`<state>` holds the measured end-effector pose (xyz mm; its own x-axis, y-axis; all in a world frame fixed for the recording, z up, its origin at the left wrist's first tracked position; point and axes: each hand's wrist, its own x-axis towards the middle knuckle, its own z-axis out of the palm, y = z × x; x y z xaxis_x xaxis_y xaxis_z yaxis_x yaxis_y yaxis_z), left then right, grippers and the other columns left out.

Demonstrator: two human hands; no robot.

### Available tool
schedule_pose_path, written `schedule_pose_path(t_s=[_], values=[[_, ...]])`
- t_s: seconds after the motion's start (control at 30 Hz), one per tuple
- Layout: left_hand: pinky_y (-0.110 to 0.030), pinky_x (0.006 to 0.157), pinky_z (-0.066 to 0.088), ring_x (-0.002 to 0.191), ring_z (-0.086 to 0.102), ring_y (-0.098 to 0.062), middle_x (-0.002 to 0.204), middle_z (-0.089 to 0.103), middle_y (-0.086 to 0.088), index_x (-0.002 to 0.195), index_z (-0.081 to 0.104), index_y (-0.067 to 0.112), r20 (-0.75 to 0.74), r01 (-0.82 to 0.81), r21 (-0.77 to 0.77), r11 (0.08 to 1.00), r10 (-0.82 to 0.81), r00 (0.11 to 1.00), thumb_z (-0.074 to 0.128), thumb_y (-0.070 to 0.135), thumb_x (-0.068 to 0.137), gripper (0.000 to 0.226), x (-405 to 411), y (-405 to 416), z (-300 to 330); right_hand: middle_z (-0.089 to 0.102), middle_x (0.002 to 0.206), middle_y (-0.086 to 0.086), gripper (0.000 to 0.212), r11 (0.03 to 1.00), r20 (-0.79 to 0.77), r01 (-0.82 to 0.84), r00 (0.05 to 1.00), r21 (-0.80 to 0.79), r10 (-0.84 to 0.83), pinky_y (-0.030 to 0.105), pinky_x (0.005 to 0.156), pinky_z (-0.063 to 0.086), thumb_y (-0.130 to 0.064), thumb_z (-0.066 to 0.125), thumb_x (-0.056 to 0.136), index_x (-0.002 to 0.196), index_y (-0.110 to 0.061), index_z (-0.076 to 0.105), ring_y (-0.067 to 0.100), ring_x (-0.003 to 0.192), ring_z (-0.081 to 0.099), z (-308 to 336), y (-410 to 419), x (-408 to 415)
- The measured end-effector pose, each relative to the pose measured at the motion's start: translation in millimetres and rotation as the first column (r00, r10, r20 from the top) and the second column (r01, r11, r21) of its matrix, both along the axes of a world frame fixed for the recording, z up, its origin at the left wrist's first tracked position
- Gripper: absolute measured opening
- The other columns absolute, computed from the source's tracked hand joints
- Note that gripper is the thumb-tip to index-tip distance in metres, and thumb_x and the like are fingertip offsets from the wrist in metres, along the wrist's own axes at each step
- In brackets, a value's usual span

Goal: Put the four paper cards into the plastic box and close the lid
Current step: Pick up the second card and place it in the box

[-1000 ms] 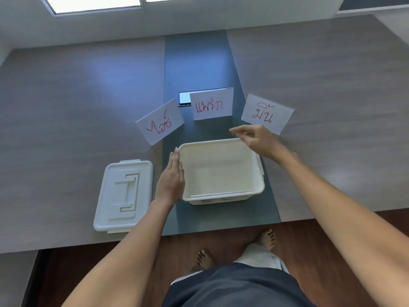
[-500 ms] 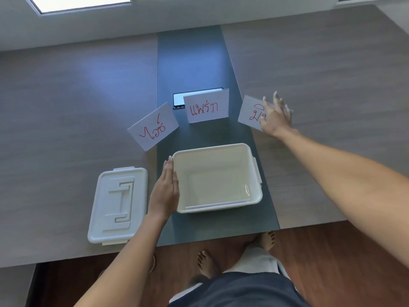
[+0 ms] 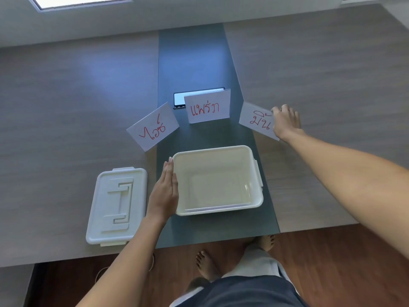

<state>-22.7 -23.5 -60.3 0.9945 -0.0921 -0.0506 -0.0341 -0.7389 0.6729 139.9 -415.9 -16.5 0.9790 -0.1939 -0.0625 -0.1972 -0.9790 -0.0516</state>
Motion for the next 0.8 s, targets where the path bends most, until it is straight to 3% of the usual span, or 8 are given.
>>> schedule_pose_path(t_s=[0.2,0.47,0.63,0.8], values=[[-0.023,0.119,0.015,0.151,0.006,0.002,0.162,0.010,0.021,0.158,0.013,0.028,0.016,-0.009,0.019,1.000,0.009,1.000,0.019,0.033,0.108,0.051,0.7,-3.1,5.7,0.059,0.117,0.021,0.028,0.998,-0.013,-0.042,0.999,0.035,0.043,0.045,0.089,0.045,-0.003,0.058,0.087,0.115,-0.003,0.062,0.042,0.110,0.054,9.7,14.2,-14.1],[-0.033,0.121,0.022,0.148,0.003,0.003,0.165,0.014,0.013,0.158,0.014,0.025,0.024,-0.019,0.045,0.999,0.018,1.000,0.018,0.034,0.108,0.052,0.0,-4.7,9.7,0.063,0.109,0.019,0.034,0.980,0.375,-0.077,0.927,0.181,0.004,0.044,0.083,0.050,-0.003,0.052,0.083,0.114,-0.003,0.066,0.039,0.104,0.055,50.5,45.9,-34.9],[-0.033,0.122,0.022,0.151,0.005,-0.002,0.166,0.014,0.012,0.159,0.014,0.024,0.019,-0.014,0.051,0.999,0.013,1.000,0.017,0.034,0.108,0.052,-1.2,-5.8,10.1,0.061,0.108,0.017,0.032,0.939,0.486,-0.164,0.874,0.301,-0.003,0.042,0.075,0.052,-0.007,0.049,0.089,0.116,-0.007,0.066,0.039,0.096,0.061,84.0,72.2,-57.5],[-0.031,0.121,0.018,0.152,0.005,-0.002,0.166,0.012,0.013,0.158,0.012,0.025,0.006,-0.005,0.037,0.999,0.004,1.000,0.016,0.035,0.108,0.052,-1.0,-4.6,12.3,0.061,0.104,0.009,0.032,0.885,0.538,-0.286,0.842,0.367,0.049,0.028,0.069,0.046,-0.011,0.050,0.095,0.122,-0.011,0.067,0.028,0.089,0.062,98.1,96.7,-93.7]])
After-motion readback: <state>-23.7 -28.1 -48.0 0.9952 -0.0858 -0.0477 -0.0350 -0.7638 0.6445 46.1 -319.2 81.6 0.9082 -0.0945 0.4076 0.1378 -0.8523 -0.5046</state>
